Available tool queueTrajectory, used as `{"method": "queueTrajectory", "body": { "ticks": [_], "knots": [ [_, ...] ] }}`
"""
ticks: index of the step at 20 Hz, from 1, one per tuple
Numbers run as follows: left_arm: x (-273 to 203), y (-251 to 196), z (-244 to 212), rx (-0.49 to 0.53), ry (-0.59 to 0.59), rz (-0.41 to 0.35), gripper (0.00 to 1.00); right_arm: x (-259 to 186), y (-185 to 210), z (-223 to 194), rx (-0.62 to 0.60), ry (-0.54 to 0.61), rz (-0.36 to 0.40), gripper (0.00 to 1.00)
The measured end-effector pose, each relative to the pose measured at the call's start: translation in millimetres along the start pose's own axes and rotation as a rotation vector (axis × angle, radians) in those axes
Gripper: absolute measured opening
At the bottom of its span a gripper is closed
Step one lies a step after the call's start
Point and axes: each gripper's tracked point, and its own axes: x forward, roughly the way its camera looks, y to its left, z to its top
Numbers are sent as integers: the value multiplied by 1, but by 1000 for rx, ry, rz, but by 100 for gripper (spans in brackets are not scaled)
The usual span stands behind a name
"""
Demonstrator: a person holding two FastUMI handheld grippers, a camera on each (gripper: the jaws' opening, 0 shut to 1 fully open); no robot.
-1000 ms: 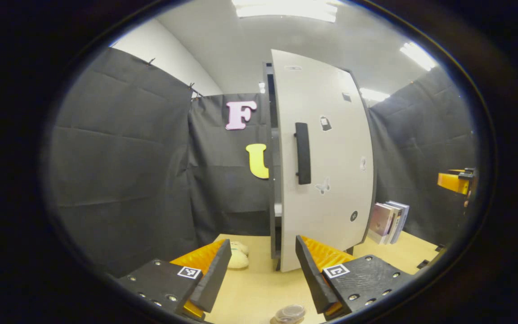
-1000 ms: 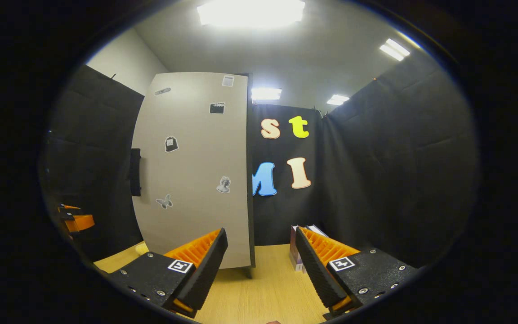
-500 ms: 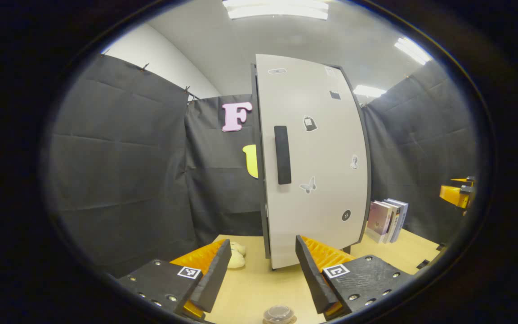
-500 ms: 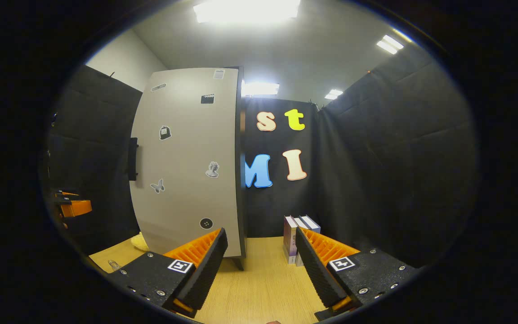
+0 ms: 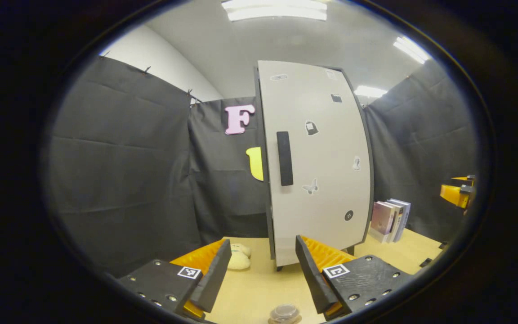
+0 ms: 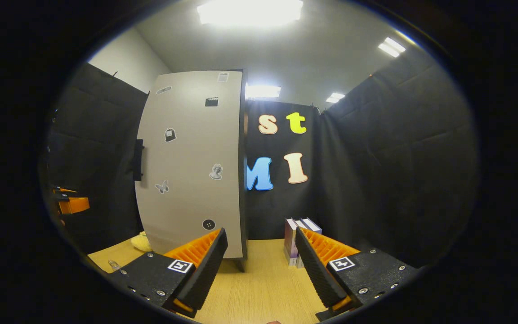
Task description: Open the cabinet door with the right hand, grasp the bottle in the cabinet with the left hand and place it on the coaster, then close the cabinet door with the right hand.
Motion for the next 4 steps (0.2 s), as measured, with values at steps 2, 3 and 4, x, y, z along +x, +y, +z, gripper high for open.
{"method": "queueTrajectory", "body": {
  "ticks": [2, 3, 4],
  "knots": [
    [-1, 3, 0, 0, 0, 4, 85, 0, 3, -1, -6, 0, -1, 94],
    [-1, 4, 0, -2, -2, 5, 88, 0, 3, 1, -7, -2, -3, 94],
    [0, 7, 0, -3, -3, 7, 88, 0, 4, 1, -7, -4, -3, 94]
  ]
}}
